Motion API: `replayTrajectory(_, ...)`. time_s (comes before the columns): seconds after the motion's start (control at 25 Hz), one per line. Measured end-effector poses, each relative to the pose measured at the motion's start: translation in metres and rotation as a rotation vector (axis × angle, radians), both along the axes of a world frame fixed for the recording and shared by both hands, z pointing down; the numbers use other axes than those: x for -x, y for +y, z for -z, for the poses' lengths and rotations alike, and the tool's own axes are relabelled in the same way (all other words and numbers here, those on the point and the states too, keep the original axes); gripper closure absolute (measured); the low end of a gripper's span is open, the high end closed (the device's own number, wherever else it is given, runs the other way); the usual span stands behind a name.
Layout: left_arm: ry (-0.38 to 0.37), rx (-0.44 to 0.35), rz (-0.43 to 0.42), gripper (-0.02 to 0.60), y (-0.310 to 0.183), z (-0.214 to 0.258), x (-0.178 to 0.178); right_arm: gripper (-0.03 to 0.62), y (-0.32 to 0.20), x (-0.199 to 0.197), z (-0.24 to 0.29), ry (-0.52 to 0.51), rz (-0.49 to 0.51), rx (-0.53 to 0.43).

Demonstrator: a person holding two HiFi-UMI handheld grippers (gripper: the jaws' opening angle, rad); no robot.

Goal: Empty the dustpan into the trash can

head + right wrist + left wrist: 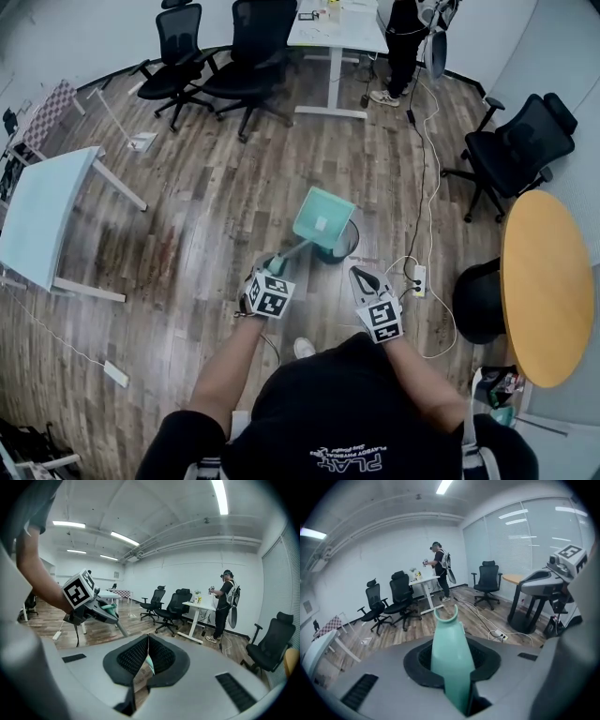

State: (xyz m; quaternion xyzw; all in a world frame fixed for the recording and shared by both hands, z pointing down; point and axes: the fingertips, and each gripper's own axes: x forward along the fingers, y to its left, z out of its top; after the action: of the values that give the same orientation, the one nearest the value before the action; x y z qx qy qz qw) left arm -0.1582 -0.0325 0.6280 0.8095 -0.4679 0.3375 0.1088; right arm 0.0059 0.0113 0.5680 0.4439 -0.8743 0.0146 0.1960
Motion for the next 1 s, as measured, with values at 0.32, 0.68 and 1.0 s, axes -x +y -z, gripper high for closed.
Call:
replayTrajectory(0.32,0.032,-0.011,0.142,0.483,-0.02,0.011,0.039,0.569,-0.032,0.004,-0.004,-0.014,-0.004,0.004)
replayTrajectory(0.68,-0.014,0.032,0.29,0.483,-0.07,-0.003,0.065,0.569,-0.105,0.004,-0.014,-0.05,0.039,0.029)
replayTrajectory(1.0,-0.059,0.116,0.355,0.483,-0.1,-0.042,0.076,0.569,-0.171,0.013,-0.032,-0.081,0.091,0.068)
